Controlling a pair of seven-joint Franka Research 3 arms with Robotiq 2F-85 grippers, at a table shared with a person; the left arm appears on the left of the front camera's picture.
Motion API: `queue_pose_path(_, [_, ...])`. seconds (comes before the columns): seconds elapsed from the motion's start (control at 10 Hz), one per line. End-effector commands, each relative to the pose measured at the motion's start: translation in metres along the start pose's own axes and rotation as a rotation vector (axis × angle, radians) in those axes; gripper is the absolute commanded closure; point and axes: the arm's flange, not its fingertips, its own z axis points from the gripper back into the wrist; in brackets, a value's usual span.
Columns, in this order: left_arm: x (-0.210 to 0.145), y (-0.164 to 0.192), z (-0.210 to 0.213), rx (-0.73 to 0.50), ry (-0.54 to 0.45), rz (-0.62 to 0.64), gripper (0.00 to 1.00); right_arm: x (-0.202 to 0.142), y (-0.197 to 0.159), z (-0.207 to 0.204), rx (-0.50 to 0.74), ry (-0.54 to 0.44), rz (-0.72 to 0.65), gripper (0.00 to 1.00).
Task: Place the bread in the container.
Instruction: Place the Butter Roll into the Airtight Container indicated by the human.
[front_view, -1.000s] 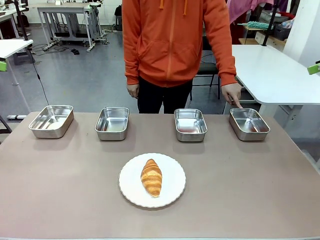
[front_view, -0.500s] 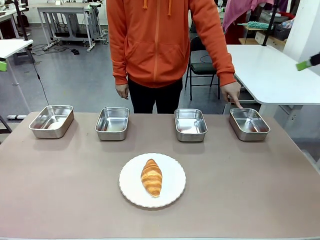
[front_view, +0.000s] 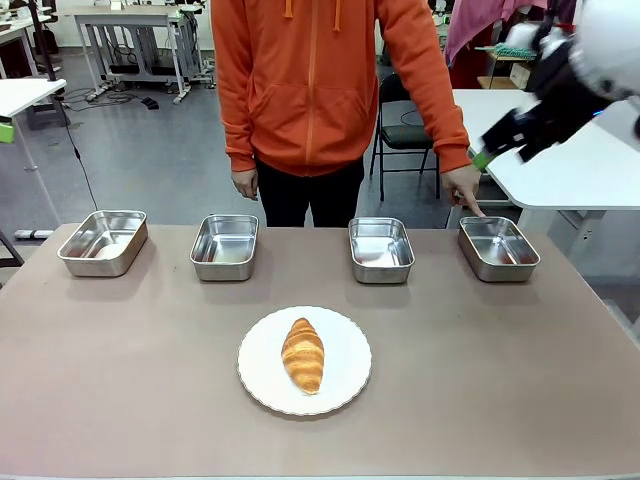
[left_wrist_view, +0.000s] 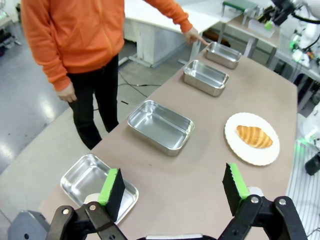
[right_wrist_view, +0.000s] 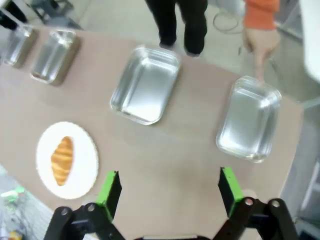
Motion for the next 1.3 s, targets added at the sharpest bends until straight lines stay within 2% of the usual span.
queue_pose_path(0.0, [0.001, -0.002, 0.001, -0.002, -0.006, -0.010, 0.00, -0.003, 0.061, -0.026, 0.000, 0.093, -0.134, 0.00])
queue_pose_path(0.1, [0.001, -0.002, 0.001, -0.002, -0.006, -0.010, 0.00, -0.011, 0.091, -0.052, -0.002, 0.135, -0.165, 0.00])
queue_pose_path(0.2, [0.001, -0.002, 0.001, -0.002, -0.006, -0.010, 0.00, -0.022, 0.117, -0.074, -0.028, 0.135, -0.194, 0.00])
queue_pose_path(0.3, [0.001, -0.002, 0.001, -0.002, -0.006, -0.010, 0.00, -0.033, 0.127, -0.086, 0.051, 0.149, -0.159, 0.00])
queue_pose_path(0.4, [0.001, -0.002, 0.001, -0.002, -0.006, -0.010, 0.00, -0.024, 0.107, -0.060, 0.008, 0.146, -0.151, 0.00])
queue_pose_path(0.9, [0.001, -0.002, 0.001, -0.002, -0.006, -0.010, 0.00, -0.024, 0.107, -0.062, 0.016, 0.143, -0.179, 0.00])
queue_pose_path(1.2, [0.001, -0.002, 0.001, -0.002, -0.006, -0.010, 0.00, -0.021, 0.203, -0.120, -0.055, 0.233, -0.267, 0.00])
